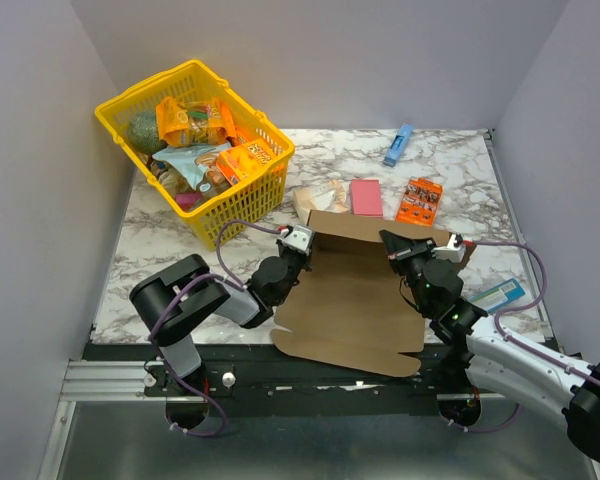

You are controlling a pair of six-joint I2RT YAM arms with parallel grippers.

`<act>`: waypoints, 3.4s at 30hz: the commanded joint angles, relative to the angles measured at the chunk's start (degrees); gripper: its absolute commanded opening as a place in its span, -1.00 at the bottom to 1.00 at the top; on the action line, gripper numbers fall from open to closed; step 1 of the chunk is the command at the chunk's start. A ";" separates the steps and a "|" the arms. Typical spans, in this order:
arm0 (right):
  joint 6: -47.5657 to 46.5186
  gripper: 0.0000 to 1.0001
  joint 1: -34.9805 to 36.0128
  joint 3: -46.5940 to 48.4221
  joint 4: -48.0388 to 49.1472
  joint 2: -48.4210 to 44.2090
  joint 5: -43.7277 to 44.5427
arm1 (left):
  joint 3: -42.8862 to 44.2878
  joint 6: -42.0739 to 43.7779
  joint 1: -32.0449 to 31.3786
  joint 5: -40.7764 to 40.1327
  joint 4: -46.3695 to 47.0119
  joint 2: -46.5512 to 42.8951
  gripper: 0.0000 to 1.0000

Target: Fold the paper box

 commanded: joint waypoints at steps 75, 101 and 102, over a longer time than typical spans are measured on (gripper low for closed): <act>-11.40 0.88 0.49 12.48 -50.11 -21.97 -7.49 | 3.99 -3.67 0.40 -7.35 -7.49 -0.64 0.65; -32.31 1.00 -0.56 53.26 -74.48 4.55 -10.91 | -2.94 9.34 1.10 -14.38 5.97 -3.18 -0.88; -32.32 1.00 -1.00 53.44 -74.65 6.82 -11.44 | -4.78 9.25 1.01 -15.51 5.35 -4.32 -0.88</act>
